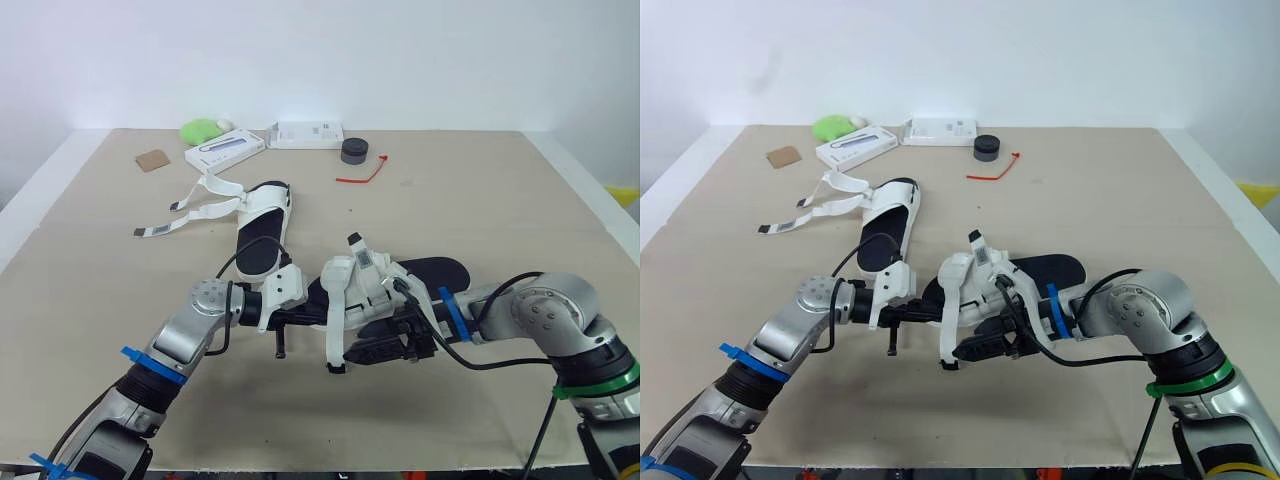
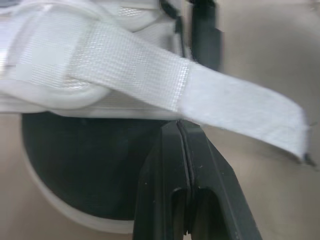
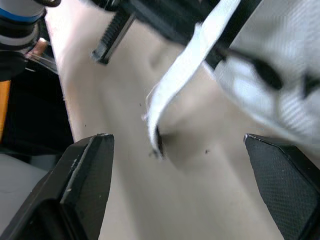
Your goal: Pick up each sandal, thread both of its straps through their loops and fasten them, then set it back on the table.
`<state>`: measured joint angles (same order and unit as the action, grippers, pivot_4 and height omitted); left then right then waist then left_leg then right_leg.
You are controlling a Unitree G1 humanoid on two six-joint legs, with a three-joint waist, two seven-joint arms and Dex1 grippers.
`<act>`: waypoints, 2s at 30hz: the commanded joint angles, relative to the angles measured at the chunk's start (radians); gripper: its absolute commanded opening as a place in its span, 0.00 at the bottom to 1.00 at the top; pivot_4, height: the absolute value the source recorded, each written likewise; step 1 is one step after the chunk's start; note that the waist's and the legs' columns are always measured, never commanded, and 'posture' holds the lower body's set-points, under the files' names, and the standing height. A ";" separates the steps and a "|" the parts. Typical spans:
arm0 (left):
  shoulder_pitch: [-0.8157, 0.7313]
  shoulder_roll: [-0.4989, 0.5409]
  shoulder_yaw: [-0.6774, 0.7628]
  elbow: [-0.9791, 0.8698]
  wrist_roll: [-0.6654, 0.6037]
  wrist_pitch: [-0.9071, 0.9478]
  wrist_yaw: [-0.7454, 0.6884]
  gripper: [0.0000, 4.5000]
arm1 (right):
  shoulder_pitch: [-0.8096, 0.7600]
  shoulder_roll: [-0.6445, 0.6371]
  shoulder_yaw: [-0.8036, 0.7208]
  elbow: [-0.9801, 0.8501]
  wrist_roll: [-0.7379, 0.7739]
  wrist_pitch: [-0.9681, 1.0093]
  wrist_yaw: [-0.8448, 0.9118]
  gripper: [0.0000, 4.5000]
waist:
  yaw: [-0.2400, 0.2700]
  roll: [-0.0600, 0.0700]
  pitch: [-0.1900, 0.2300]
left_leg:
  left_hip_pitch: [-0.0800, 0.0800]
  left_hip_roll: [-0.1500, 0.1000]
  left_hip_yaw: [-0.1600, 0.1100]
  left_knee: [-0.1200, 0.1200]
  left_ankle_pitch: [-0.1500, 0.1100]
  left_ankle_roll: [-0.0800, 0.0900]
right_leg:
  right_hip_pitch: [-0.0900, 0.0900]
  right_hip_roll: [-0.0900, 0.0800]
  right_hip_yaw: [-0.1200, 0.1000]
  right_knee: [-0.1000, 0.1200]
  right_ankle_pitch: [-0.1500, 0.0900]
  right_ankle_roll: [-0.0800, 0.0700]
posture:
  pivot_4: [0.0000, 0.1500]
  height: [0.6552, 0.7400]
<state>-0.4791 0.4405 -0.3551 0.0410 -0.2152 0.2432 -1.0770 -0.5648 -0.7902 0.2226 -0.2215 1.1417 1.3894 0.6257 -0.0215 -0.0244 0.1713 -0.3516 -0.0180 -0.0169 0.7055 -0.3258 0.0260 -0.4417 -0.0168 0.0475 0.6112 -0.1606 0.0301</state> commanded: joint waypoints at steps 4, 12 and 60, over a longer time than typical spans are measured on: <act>-0.002 -0.005 0.001 0.056 0.047 -0.007 0.032 0.00 | -0.010 0.129 -0.121 0.062 0.021 0.102 -0.089 0.99 | 0.000 0.000 0.000 | 0.000 -0.001 0.000 0.000 0.000 0.000 | 0.000 -0.001 0.000 0.000 0.000 0.000 | 1.00 1.00; 0.006 -0.003 -0.001 0.053 0.055 -0.014 0.034 0.00 | -0.047 0.234 -0.183 0.051 0.017 0.198 -0.142 0.94 | 0.000 0.000 0.000 | 0.000 -0.001 -0.001 0.000 0.001 0.000 | 0.000 -0.001 0.000 0.000 0.001 0.001 | 1.00 1.00; 0.006 -0.005 -0.002 0.089 0.092 -0.048 0.062 0.00 | -0.410 0.089 -0.065 0.325 -0.208 0.191 0.226 0.01 | -0.001 0.001 0.000 | -0.002 -0.002 -0.002 0.000 0.002 0.000 | 0.000 -0.002 -0.002 -0.001 0.002 0.001 | 1.00 1.00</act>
<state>-0.4942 0.4121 -0.3537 0.0949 -0.1669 0.1714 -1.0299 -0.9479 -0.6970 0.1908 0.1019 0.9287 1.5605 0.8337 -0.0229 -0.0235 0.1716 -0.3534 -0.0199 -0.0189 0.7056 -0.3236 0.0264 -0.4421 -0.0192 0.0460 0.6105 -0.1585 0.0306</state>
